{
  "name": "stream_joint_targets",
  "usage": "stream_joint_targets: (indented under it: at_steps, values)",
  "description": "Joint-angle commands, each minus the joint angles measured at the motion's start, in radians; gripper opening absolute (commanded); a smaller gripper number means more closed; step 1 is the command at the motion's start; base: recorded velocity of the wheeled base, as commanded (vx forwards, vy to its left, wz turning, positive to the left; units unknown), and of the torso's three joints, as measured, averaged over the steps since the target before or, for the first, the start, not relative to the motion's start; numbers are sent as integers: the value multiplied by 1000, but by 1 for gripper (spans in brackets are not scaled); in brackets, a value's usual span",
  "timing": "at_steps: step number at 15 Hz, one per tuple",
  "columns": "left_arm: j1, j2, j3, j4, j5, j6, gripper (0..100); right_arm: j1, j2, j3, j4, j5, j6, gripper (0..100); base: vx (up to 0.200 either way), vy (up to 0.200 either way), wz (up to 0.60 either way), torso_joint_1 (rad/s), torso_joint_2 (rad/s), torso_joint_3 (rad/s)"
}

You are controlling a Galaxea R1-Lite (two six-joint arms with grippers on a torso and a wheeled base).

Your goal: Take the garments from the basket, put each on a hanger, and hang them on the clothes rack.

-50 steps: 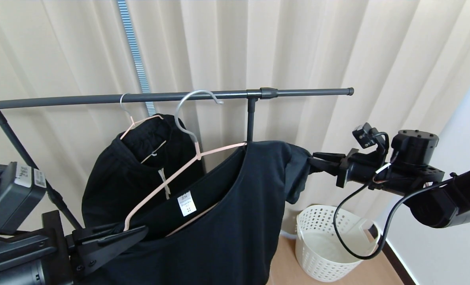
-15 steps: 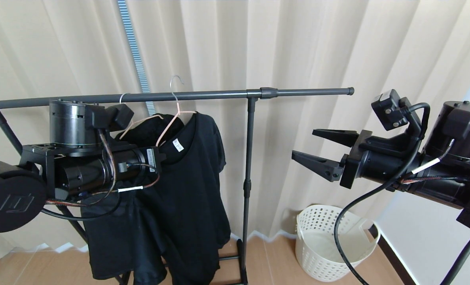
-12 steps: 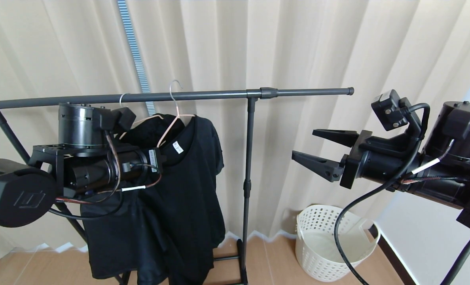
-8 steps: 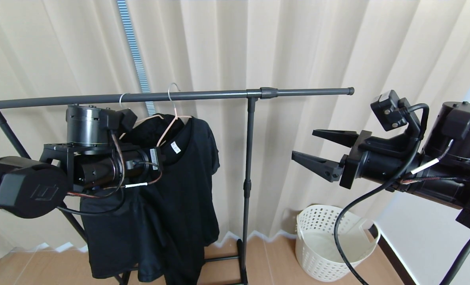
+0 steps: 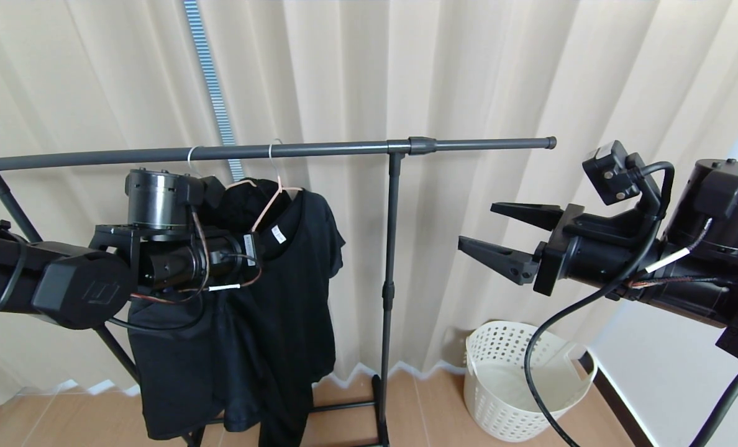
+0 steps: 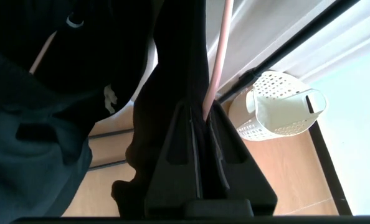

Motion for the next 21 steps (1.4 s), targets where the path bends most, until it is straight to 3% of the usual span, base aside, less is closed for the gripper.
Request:
stream_joint_targets:
  at_steps: [1,14,15,21]
  values:
    - [1,9,2,0,1,-2,0,-1,0,0,0,0,0,100,0,0,0,0,0,0]
    - [13,11,8,0,-2,-6,0,-4,2,-8,-1,0,0,100,0,0,0,0,0,0]
    - [13,9,8,0,-1,-6,100,-4,2,-8,-1,0,0,100,0,0,0,0,0,0]
    - [13,5,10,0,-1,-8,100,-4,2,-8,-1,0,0,100,0,0,0,0,0,0]
